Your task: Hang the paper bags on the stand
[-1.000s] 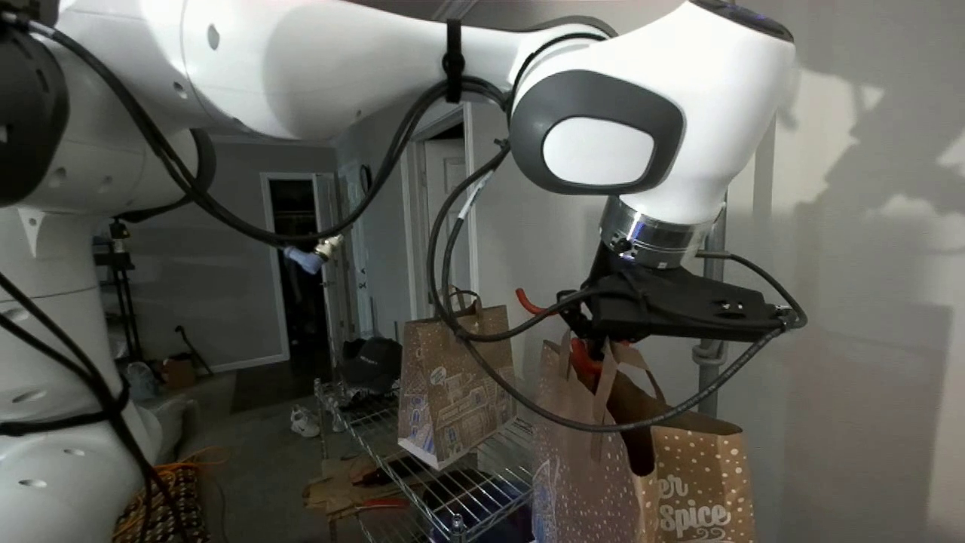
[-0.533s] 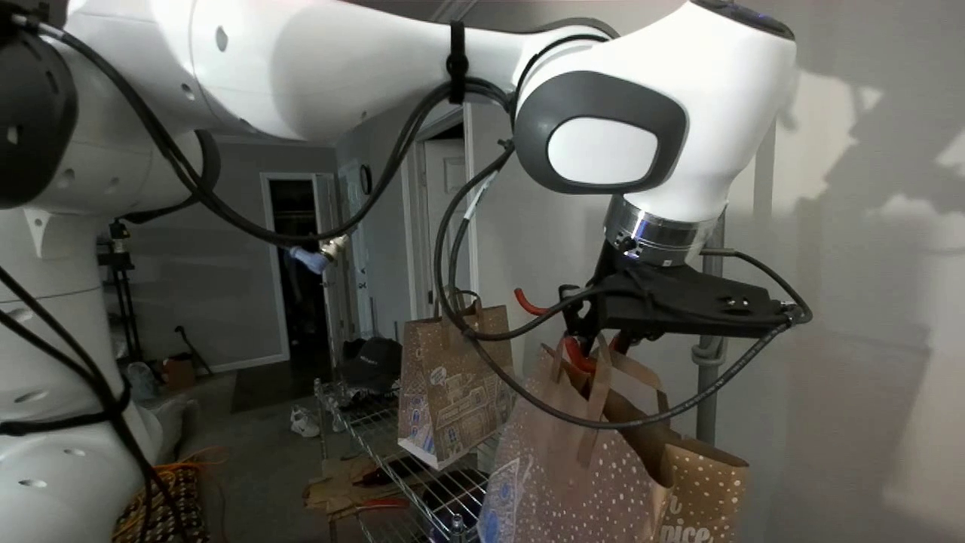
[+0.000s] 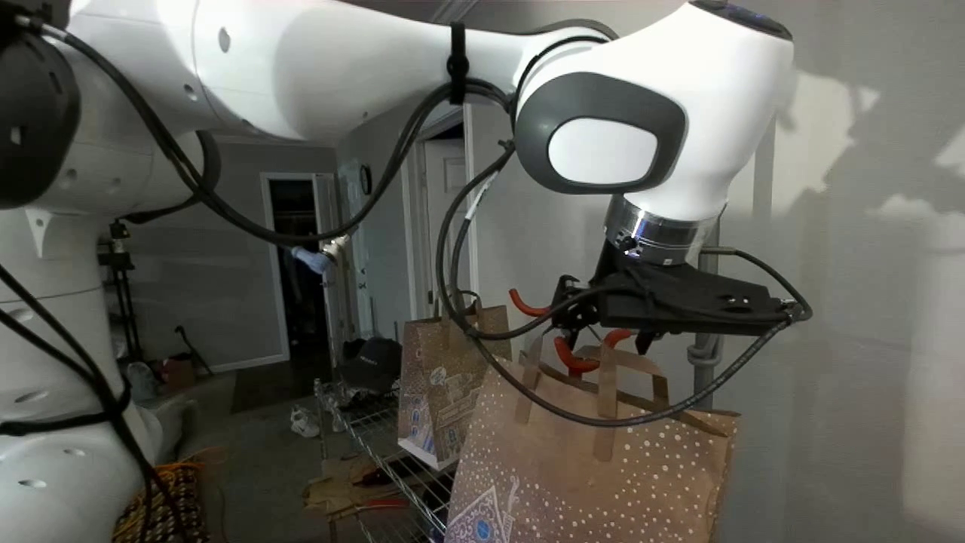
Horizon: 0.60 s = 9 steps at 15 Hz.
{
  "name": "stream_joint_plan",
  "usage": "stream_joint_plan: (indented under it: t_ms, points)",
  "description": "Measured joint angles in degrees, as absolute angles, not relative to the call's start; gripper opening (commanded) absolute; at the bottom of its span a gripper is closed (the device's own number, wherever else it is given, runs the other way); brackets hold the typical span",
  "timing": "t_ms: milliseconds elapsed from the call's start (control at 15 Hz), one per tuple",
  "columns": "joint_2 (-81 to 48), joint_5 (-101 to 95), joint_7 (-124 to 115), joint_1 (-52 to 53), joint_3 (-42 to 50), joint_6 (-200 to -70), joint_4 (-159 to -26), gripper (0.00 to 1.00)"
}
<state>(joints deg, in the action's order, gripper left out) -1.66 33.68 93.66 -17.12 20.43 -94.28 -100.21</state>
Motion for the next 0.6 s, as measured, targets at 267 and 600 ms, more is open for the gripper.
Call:
stream_joint_plan:
  t_ms: [267, 600]
  points:
    - [-1.66, 33.69, 92.91, -17.22, 20.37, -94.19, -99.85, 1.00]
    - [-1.66, 33.67, 91.03, -17.12, 19.58, -94.18, -99.76, 1.00]
